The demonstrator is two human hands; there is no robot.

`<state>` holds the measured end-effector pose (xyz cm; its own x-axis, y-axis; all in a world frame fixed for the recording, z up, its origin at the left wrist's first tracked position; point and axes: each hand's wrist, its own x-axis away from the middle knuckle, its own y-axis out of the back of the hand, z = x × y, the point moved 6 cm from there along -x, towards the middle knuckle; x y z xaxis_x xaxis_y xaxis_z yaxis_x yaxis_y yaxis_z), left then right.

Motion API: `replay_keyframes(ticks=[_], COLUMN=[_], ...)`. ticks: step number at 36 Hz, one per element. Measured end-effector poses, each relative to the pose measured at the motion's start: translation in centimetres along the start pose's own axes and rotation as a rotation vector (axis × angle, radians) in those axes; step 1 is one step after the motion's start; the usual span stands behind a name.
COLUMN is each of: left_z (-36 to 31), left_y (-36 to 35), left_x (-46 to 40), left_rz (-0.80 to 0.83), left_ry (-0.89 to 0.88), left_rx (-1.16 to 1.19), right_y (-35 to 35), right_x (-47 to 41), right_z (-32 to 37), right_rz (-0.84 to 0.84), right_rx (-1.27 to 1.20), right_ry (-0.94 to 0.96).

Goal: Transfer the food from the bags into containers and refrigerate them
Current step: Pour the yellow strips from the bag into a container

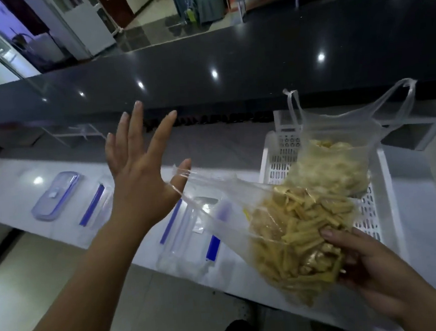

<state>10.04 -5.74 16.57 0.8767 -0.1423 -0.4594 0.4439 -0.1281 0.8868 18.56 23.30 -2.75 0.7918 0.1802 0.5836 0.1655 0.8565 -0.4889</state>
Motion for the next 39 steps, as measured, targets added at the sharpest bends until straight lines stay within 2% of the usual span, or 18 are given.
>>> replay_keyframes(ticks=[5, 10, 17, 20, 23, 39], left_z=[4.6, 8.2, 12.5, 13.9, 14.7, 15.1], left_y=[-3.0, -4.6, -6.6, -8.3, -10.4, -15.1], left_x=[1.4, 1.3, 0.2, 0.5, 1.3, 1.9], left_rz=[0.055, 0.057, 0.055, 0.113, 0.190, 0.344], left_ry=[0.059, 0.041, 0.042, 0.063, 0.073, -0.042], left_rx=[0.107, 0.244, 0.431, 0.501, 0.558, 0.767], right_y=[-1.7, -4.4, -7.7, -8.7, -9.3, -10.9], right_x=[-1.4, -2.1, -3.5, -3.9, -3.9, -1.8], right_z=[0.2, 0.0, 0.4, 0.8, 1.2, 1.3], right_rz=[-0.134, -0.243, -0.306, -0.347, -0.398, -0.593], right_rx=[0.103, 0.203, 0.278, 0.336, 0.389, 0.513], right_ry=[0.006, -0.005, -0.021, 0.009, 0.046, 0.084])
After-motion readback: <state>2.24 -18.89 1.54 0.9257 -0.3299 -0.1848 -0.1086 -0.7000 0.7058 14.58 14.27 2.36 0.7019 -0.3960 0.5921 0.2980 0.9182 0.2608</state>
